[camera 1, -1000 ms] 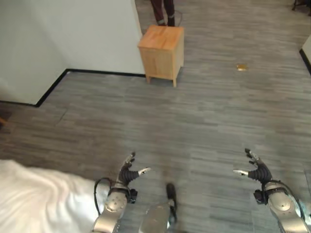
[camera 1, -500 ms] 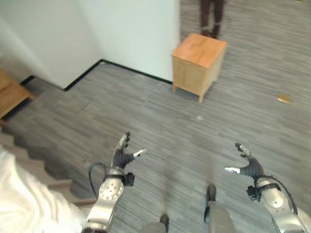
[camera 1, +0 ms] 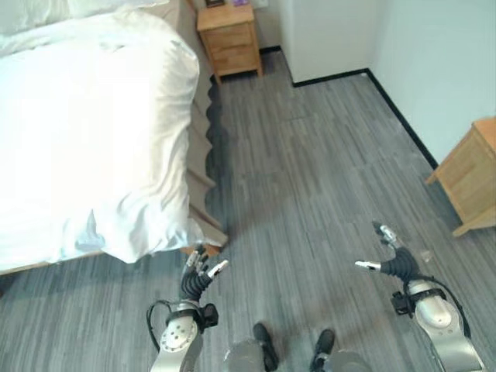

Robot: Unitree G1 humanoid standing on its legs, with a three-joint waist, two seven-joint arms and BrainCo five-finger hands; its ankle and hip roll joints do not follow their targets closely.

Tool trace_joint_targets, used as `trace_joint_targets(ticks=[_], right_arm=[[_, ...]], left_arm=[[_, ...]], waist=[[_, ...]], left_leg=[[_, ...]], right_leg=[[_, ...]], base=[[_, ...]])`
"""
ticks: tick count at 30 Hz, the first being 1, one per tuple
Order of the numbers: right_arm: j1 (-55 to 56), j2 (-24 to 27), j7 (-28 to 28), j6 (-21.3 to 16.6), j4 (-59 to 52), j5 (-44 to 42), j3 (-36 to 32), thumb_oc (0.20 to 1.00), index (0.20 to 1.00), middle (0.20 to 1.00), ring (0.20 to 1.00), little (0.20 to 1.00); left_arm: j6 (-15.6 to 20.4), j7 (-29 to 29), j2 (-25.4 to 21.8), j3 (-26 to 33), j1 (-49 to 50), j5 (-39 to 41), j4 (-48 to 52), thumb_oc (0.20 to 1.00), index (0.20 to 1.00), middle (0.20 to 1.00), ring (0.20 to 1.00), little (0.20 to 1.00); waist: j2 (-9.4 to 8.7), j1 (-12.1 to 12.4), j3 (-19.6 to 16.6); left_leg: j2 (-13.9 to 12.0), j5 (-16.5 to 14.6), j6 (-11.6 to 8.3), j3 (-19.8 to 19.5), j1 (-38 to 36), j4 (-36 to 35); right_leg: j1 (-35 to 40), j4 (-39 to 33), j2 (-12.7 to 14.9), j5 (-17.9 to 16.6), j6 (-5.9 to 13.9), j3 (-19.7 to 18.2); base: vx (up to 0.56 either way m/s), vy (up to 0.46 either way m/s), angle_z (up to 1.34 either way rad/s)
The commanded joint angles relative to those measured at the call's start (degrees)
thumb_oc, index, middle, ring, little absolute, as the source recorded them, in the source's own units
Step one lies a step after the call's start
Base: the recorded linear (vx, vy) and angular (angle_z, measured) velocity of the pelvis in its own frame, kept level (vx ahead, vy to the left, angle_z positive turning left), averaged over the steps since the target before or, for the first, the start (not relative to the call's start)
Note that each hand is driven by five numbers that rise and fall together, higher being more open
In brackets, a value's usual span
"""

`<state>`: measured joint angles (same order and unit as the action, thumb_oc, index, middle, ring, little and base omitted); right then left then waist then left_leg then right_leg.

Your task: Making the bed.

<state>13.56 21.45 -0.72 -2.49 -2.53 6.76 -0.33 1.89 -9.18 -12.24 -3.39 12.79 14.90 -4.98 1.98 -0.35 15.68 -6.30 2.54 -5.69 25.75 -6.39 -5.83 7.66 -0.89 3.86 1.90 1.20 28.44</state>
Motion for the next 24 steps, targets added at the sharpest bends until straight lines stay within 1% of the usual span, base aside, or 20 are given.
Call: trace_joint_targets(ticks=[1, 2, 3, 6, 7, 8, 9, 10, 11, 12, 13, 15, 16, 18, 19, 20, 21, 22, 23, 24], right_arm=[[1.4, 0.6, -1.7, -2.1, -2.6, -0.4, -0.1, 1.000, 1.000, 1.000, 1.000, 1.000], [1.3, 0.4, -2.1, -2.1, -2.2, -0.6, -0.2, 1.000, 1.000, 1.000, 1.000, 1.000], [-0.9, 0.8, -6.9, -3.1, 15.4, -9.5, -1.8, 1.000, 1.000, 1.000, 1.000, 1.000], [-2.3, 1.2, -7.4, -2.9, 12.4, -8.7, -2.6, 1.000, 1.000, 1.000, 1.000, 1.000], [-3.6, 1.2, -8.7, -2.4, 12.6, -6.5, -2.5, 1.000, 1.000, 1.000, 1.000, 1.000], [-4.5, 1.3, -9.1, -2.1, 12.2, -5.5, -2.4, 1.000, 1.000, 1.000, 1.000, 1.000], [-4.5, 1.3, -9.1, -2.1, 12.2, -5.5, -2.4, 1.000, 1.000, 1.000, 1.000, 1.000], [-7.9, 2.3, -10.7, -0.9, 11.8, -1.7, -1.7, 1.000, 1.000, 1.000, 1.000, 1.000], [-9.0, 2.9, -11.1, -0.4, 11.3, -0.1, -1.7, 1.000, 1.000, 1.000, 1.000, 1.000], [-10.5, 3.8, -11.5, -0.2, 9.7, 1.1, -2.0, 1.000, 1.000, 1.000, 1.000, 1.000], [-10.6, 3.8, -11.5, -0.1, 9.6, 1.1, -2.1, 1.000, 1.000, 1.000, 1.000, 1.000], [-12.0, 5.1, -11.7, -0.7, 8.0, 0.3, -2.3, 1.000, 1.000, 1.000, 1.000, 1.000], [-12.0, 5.1, -11.7, -0.7, 8.0, 0.2, -2.3, 1.000, 1.000, 1.000, 1.000, 1.000], [-13.0, 6.2, -11.5, -1.0, 6.9, 0.0, -2.3, 1.000, 1.000, 1.000, 1.000, 1.000], [-13.3, 6.6, -11.3, -1.0, 5.9, 0.1, -2.4, 1.000, 1.000, 1.000, 1.000, 1.000], [-13.1, 6.9, -11.0, -1.4, 3.4, -0.2, -3.1, 1.000, 1.000, 1.000, 1.000, 1.000], [-12.6, 7.0, -10.9, -1.5, 2.7, -0.2, -3.5, 1.000, 1.000, 1.000, 1.000, 1.000], [-12.5, 7.0, -10.9, -1.4, 2.5, -0.1, -3.6, 1.000, 1.000, 1.000, 1.000, 1.000], [-10.7, 7.4, -10.4, -1.6, 0.6, 1.0, -4.6, 1.000, 1.000, 1.000, 1.000, 1.000], [-10.6, 7.4, -10.4, -1.6, 0.6, 1.0, -4.7, 1.000, 1.000, 1.000, 1.000, 1.000]], left_arm=[[2.0, 0.7, -5.9, 1.5, -0.3, -3.2, 4.3, 1.000, 1.000, 1.000, 1.000, 1.000], [1.9, 0.5, -6.2, 1.4, -0.5, -3.3, 4.1, 1.000, 1.000, 1.000, 1.000, 1.000], [4.2, -4.1, -6.9, 2.6, -4.3, -3.3, -4.5, 1.000, 1.000, 1.000, 1.000, 1.000], [4.7, -4.1, -7.5, 3.5, -4.0, -3.0, 0.0, 1.000, 1.000, 1.000, 1.000, 1.000], [4.2, -4.7, -8.7, 3.1, -5.1, -4.3, 0.3, 1.000, 1.000, 1.000, 1.000, 1.000], [4.1, -4.8, -9.3, 2.9, -5.2, -5.7, 0.9, 1.000, 1.000, 1.000, 1.000, 1.000], [4.1, -4.8, -9.3, 2.9, -5.2, -5.7, 0.9, 1.000, 1.000, 1.000, 1.000, 1.000], [3.6, -5.7, -9.9, 3.1, -5.8, -6.9, 1.7, 1.000, 1.000, 1.000, 1.000, 1.000], [3.5, -5.9, -9.9, 3.1, -6.1, -7.0, 1.9, 1.000, 1.000, 1.000, 1.000, 1.000], [3.4, -6.0, -10.0, 3.0, -6.6, -7.3, 1.4, 1.000, 1.000, 1.000, 1.000, 1.000], [3.4, -6.0, -10.0, 3.1, -6.7, -7.3, 1.3, 1.000, 1.000, 1.000, 1.000, 1.000], [3.3, -5.9, -9.7, 2.3, -7.7, -7.6, 1.0, 1.000, 1.000, 1.000, 1.000, 1.000], [3.3, -5.9, -9.7, 2.4, -7.7, -7.6, 1.0, 1.000, 1.000, 1.000, 1.000, 1.000], [2.7, -5.8, -9.7, 2.6, -8.2, -7.9, 0.7, 1.000, 1.000, 1.000, 1.000, 1.000], [2.2, -5.7, -9.6, 2.7, -8.5, -8.5, 0.8, 1.000, 1.000, 1.000, 1.000, 1.000], [1.8, -6.0, -9.4, 3.1, -9.5, -9.0, 0.1, 1.000, 1.000, 1.000, 1.000, 1.000], [1.9, -6.0, -9.4, 3.0, -9.8, -9.3, 0.0, 1.000, 1.000, 1.000, 1.000, 1.000], [1.9, -6.0, -9.4, 3.0, -9.8, -9.3, -0.1, 1.000, 1.000, 1.000, 1.000, 1.000], [2.4, -6.3, -9.2, 2.7, -10.4, -9.7, -0.6, 1.000, 1.000, 1.000, 1.000, 1.000], [2.4, -6.3, -9.2, 2.7, -10.4, -9.7, -0.6, 1.000, 1.000, 1.000, 1.000, 1.000]], waist=[[-1.44, -1.8, -4.2], [-1.68, -1.8, -4.1], [-1.06, -1.2, 0.3], [-0.94, -0.6, -1.4], [-0.84, -0.2, -2.0], [-0.70, 0.0, -2.1], [-0.70, 0.0, -2.2], [0.08, 0.9, -2.7], [0.08, 1.1, -2.9], [-0.11, 1.1, -3.0], [-0.06, 1.1, -3.0], [-0.38, 0.6, -4.0], [-0.21, 0.5, -4.1], [-0.55, -0.3, -4.5], [-0.31, -1.4, -4.4], [0.23, -3.8, -3.9], [0.12, -5.0, -3.8], [0.42, -5.1, -3.7], [0.54, -7.5, -4.1], [0.61, -7.5, -4.0]], left_leg=[[-1.5, 0.7, 1.32, -2.5, 1.5, 1.0], [-1.5, 0.7, 1.31, -2.5, 1.4, 0.8], [4.4, -3.3, 3.59, -14.6, 3.7, 0.8], [4.6, -3.7, 4.30, -14.5, 2.6, 0.8], [4.9, -4.0, 5.07, -15.1, 1.9, 0.8], [5.1, -4.3, 5.53, -15.4, 1.3, 0.8], [5.1, -4.3, 5.53, -15.4, 1.4, 0.8], [4.9, -5.2, 6.02, -15.3, 0.1, 0.8], [5.0, -5.5, 6.05, -15.6, -0.6, 0.8], [5.3, -6.4, 6.05, -16.1, -1.5, 0.9], [5.3, -6.0, 6.02, -16.1, -1.2, 0.9], [5.6, -7.0, 5.24, -16.9, -2.8, 1.3], [5.4, -7.1, 5.13, -16.9, -2.8, 1.3], [5.3, -8.8, 4.11, -17.4, -6.1, 0.8], [4.7, -10.0, 3.37, -18.0, -8.4, 0.8], [3.2, -11.9, 1.71, -19.5, -12.5, 0.8], [2.7, -12.6, 1.09, -20.3, -14.0, 0.8], [2.3, -12.7, 1.01, -20.4, -14.2, 0.8], [1.0, -14.1, 0.06, -22.4, -18.3, 0.8], [0.9, -14.1, 0.04, -22.4, -18.4, 0.8]], right_leg=[[-3.1, 4.8, 10.1, -2.7, 8.86, -3.2], [-3.7, 5.5, 10.3, -2.5, 9.04, -3.6], [-10.4, 3.3, 3.2, -1.6, 8.54, -14.7], [-10.0, 5.3, 3.6, -1.8, 9.01, -14.4], [-10.9, 11.4, 4.6, -2.4, 9.77, -14.6], [-11.7, 14.8, 5.4, -3.7, 10.52, -14.7], [-11.7, 14.7, 5.4, -3.7, 10.51, -14.7], [-12.5, 19.8, 7.6, -5.6, 11.00, -12.9], [-12.9, 20.6, 7.9, -6.3, 11.08, -12.9], [-13.1, 20.4, 7.7, -5.6, 11.09, -13.8], [-13.2, 20.0, 7.5, -6.1, 10.95, -13.7], [-14.8, 14.5, 5.0, -4.4, 9.59, -13.5], [-14.6, 14.4, 4.9, -4.3, 9.53, -13.4], [-17.9, 8.3, 4.4, -5.5, 9.36, -10.9], [-20.2, 4.6, 4.3, -7.4, 9.52, -9.2], [-24.5, -1.3, 4.9, -10.1, 10.40, -7.5], [-26.0, -2.4, 5.3, -10.7, 10.79, -8.4], [-25.7, -2.5, 5.1, -10.5, 10.82, -8.1], [-27.8, -2.4, 6.0, -11.3, 11.58, -10.7], [-27.7, -2.4, 6.0, -11.2, 11.58, -10.6]], base=[[-0.01, 0.065, 0.48], [-0.05, 0.050, 0.15], [-0.01, 0.051, -0.12], [0.06, 0.061, 0.10], [0.03, 0.074, -0.01], [0.04, 0.075, -0.13], [0.08, 0.047, -0.13], [0.09, 0.015, -0.08], [0.16, 0.010, -0.01], [0.08, -0.012, 0.22], [0.13, -0.015, 0.31], [0.27, -0.025, 0.48], [0.39, -0.060, 0.45], [0.43, -0.091, 0.38], [0.72, -0.182, 0.58], [0.78, -0.206, 0.59], [0.58, -0.163, 0.39], [0.68, -0.208, -0.02], [0.49, -0.157, 0.41], [1.11, -0.363, 0.98]])
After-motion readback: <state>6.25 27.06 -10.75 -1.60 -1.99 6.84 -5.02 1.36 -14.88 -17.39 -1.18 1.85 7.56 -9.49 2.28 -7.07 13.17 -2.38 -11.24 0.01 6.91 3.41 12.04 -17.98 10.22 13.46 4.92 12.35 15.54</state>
